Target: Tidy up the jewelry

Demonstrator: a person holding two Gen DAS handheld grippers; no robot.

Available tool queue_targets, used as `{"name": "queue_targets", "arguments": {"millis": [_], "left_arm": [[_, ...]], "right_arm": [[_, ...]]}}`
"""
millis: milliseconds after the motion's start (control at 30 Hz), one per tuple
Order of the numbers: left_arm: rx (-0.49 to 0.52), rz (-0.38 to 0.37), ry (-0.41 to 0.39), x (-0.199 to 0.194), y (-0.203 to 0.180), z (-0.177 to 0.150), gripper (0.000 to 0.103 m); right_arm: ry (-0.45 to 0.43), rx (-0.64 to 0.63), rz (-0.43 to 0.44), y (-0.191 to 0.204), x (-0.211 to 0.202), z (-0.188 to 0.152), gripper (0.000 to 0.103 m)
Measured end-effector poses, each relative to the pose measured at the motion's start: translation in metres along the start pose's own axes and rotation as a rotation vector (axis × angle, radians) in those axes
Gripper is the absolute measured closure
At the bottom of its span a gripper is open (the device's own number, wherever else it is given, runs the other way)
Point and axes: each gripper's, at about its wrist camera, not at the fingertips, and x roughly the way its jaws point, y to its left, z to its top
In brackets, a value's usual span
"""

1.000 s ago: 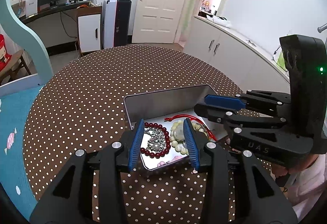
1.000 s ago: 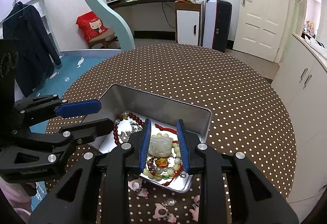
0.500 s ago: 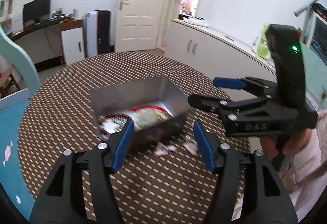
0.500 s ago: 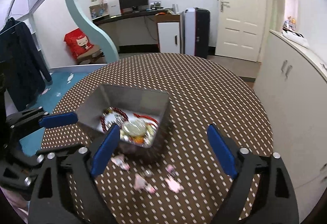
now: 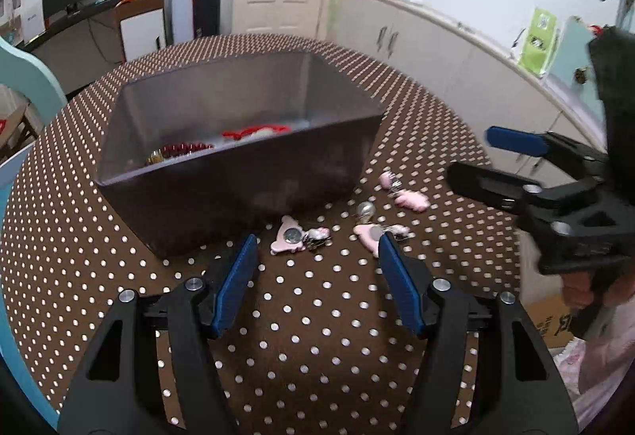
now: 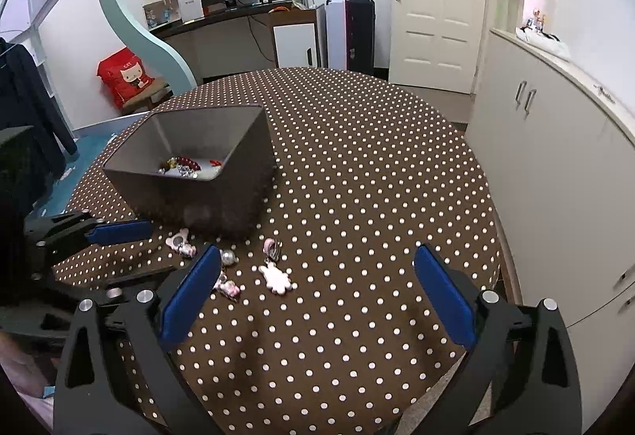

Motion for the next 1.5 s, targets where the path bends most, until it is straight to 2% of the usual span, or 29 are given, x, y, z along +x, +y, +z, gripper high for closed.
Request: {"name": "queue_targets", "arguments": {"millis": [133,233,433,467,500,567,667,733,933,1000,1033,1267,1367,1500], "left_arm": [[0.014,0.032,-0.006,0.009,-0.001,0.002,0.054],[0.042,0.066,0.001,0.013,-0.004,0.002,0.071],[0.034,0.069,0.007,0.010,0.000,0.000,0.074],[0.028,0.067,0.007,0.010,0.001,0.000,0.077],[0.027,0.064,0.007,0.007,0.001,-0.003,0.086],[0.022,0.070,0.008,0.005,0.003,-0.005,0.090],[0.016,0.067,0.003,0.001,0.004,-0.008,0.090],[0.009,0.060,-0.002,-0.002,0.007,-0.009,0.090],[0.015,0.032,-0.015,-0.005,0.008,-0.009,0.089],[0.019,0.022,-0.012,-0.003,0.007,-0.006,0.072],[0.026,0.026,-0.013,-0.002,0.005,-0.005,0.071],[0.090,0.014,0.012,0.011,-0.003,0.005,0.071],[0.099,0.032,0.016,0.013,-0.005,0.006,0.079],[0.089,0.022,0.020,0.013,-0.001,0.007,0.080]], "right_arm": [[0.005,0.000,0.031,0.000,0.002,-0.006,0.009],[0.006,-0.008,0.067,0.001,0.005,-0.008,0.009],[0.001,-0.056,0.121,0.012,0.004,-0.011,0.009],[0.001,-0.068,0.132,0.016,0.004,-0.013,0.009],[-0.001,-0.080,0.142,0.019,0.003,-0.011,0.010],[0.002,-0.111,0.167,0.026,0.003,-0.014,0.016],[0.019,-0.130,0.185,0.036,0.006,-0.016,0.024],[0.031,-0.136,0.188,0.043,0.009,-0.016,0.035],[0.060,-0.163,0.156,0.053,0.021,-0.018,0.048],[0.061,-0.160,0.160,0.054,0.021,-0.017,0.049],[0.061,-0.162,0.159,0.054,0.022,-0.016,0.053],[0.060,-0.194,0.178,0.054,0.022,-0.016,0.064],[0.056,-0.216,0.198,0.057,0.021,-0.020,0.070],[0.055,-0.239,0.188,0.061,0.026,-0.023,0.080]]}}
